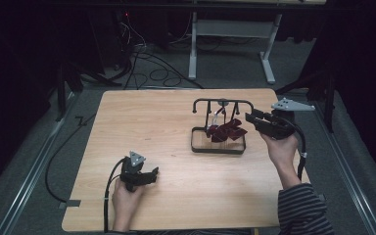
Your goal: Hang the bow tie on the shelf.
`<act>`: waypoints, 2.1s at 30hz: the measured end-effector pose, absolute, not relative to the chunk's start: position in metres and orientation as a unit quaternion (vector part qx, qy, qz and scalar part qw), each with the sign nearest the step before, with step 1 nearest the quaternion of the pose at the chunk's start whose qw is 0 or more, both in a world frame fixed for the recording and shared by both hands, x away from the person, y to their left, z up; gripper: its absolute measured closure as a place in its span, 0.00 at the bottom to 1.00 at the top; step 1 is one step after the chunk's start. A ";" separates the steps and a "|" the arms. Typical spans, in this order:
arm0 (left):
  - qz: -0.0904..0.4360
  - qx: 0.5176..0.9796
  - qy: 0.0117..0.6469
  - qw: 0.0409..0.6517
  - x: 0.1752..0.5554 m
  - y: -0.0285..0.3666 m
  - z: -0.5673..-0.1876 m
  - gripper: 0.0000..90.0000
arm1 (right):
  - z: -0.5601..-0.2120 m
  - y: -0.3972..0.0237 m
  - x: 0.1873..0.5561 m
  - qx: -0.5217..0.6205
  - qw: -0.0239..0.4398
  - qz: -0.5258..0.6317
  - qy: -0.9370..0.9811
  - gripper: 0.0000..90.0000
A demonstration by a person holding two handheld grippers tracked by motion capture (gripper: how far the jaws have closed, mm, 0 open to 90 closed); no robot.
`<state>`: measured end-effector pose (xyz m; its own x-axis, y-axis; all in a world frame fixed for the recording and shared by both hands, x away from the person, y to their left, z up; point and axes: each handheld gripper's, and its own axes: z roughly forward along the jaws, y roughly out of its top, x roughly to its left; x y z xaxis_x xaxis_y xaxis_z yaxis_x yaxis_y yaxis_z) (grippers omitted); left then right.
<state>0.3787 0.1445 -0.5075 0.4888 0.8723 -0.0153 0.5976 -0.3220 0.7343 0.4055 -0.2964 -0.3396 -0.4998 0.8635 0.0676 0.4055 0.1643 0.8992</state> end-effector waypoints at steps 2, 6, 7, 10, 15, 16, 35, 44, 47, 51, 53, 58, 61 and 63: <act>0.196 0.789 0.466 0.349 0.379 0.145 -0.507 0.23 | -0.341 -0.300 0.403 0.440 0.239 0.476 0.723 0.73; 0.197 0.788 0.466 0.350 0.379 0.144 -0.508 0.23 | -0.342 -0.303 0.401 0.443 0.236 0.476 0.722 0.72; 0.197 0.789 0.466 0.349 0.379 0.145 -0.507 0.23 | -0.341 -0.304 0.400 0.443 0.237 0.476 0.722 0.72; 0.196 0.789 0.466 0.349 0.379 0.145 -0.507 0.23 | -0.341 -0.306 0.396 0.442 0.236 0.482 0.718 0.71; 0.197 0.789 0.466 0.349 0.379 0.145 -0.507 0.23 | -0.343 -0.310 0.392 0.443 0.236 0.484 0.717 0.70; 0.196 0.789 0.466 0.349 0.379 0.145 -0.507 0.23 | -0.343 -0.312 0.391 0.445 0.236 0.483 0.717 0.70; 0.197 0.789 0.466 0.350 0.379 0.144 -0.508 0.23 | -0.354 -0.335 0.372 0.460 0.235 0.487 0.705 0.71; 0.197 0.789 0.466 0.349 0.379 0.145 -0.507 0.23 | -0.360 -0.343 0.365 0.466 0.231 0.490 0.700 0.71; 0.197 0.789 0.466 0.349 0.379 0.145 -0.507 0.23 | -0.364 -0.345 0.363 0.468 0.229 0.491 0.699 0.71; 0.197 0.789 0.466 0.349 0.379 0.145 -0.507 0.23 | -0.367 -0.347 0.359 0.471 0.226 0.493 0.696 0.71; 0.197 0.789 0.466 0.349 0.379 0.145 -0.507 0.23 | -0.367 -0.349 0.357 0.472 0.225 0.495 0.694 0.71; 0.197 0.788 0.466 0.350 0.379 0.144 -0.508 0.23 | -0.369 -0.352 0.352 0.473 0.226 0.496 0.693 0.71; 0.196 0.789 0.466 0.349 0.379 0.145 -0.507 0.23 | -0.371 -0.354 0.350 0.473 0.226 0.497 0.692 0.71; 0.197 0.789 0.466 0.349 0.379 0.145 -0.507 0.23 | -0.372 -0.354 0.349 0.473 0.226 0.498 0.691 0.71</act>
